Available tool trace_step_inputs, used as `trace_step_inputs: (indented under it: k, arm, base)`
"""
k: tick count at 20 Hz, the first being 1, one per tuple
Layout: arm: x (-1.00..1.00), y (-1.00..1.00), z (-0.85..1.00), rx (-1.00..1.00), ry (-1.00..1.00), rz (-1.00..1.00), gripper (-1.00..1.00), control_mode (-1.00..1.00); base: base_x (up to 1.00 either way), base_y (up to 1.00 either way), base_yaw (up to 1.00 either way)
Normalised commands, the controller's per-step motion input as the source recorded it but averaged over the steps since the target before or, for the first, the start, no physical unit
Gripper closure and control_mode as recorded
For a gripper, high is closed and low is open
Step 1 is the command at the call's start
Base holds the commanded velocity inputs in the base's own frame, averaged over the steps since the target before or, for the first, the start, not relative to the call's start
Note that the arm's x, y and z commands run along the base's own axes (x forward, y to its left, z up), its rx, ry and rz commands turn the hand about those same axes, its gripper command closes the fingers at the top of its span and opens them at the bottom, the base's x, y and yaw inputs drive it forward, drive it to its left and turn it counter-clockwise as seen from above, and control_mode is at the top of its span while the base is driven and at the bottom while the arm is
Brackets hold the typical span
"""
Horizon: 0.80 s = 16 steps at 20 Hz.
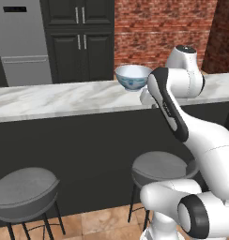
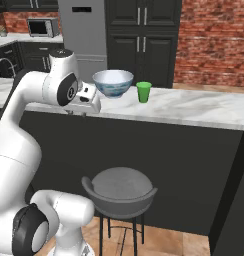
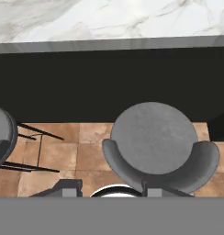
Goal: Place the cup inside the bowl on the dining table and move the bowl to any counter.
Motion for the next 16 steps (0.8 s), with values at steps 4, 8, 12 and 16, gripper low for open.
trace_step_inputs:
  k: [4,8,12,16]
  arm:
    - [0.00,0.04,-0.05,0.00,0.00,0.00,-1.00,-1.00]
    - [0.00,0.07,-0.02,0.00,0.00,-0.01,-1.00,-1.00]
    - [0.01,0.01,0.00,-0.01,0.00,-0.05,-1.00,-1.00]
    - [0.05,0.00,0.00,-0.01,-0.01,-0.08,-1.00,-1.00]
  base:
    - [0.00,0.00,0.00]
    - [0.00,0.00,0.00]
    - [0.00,0.00,0.00]
    - [0.00,0.00,0.00]
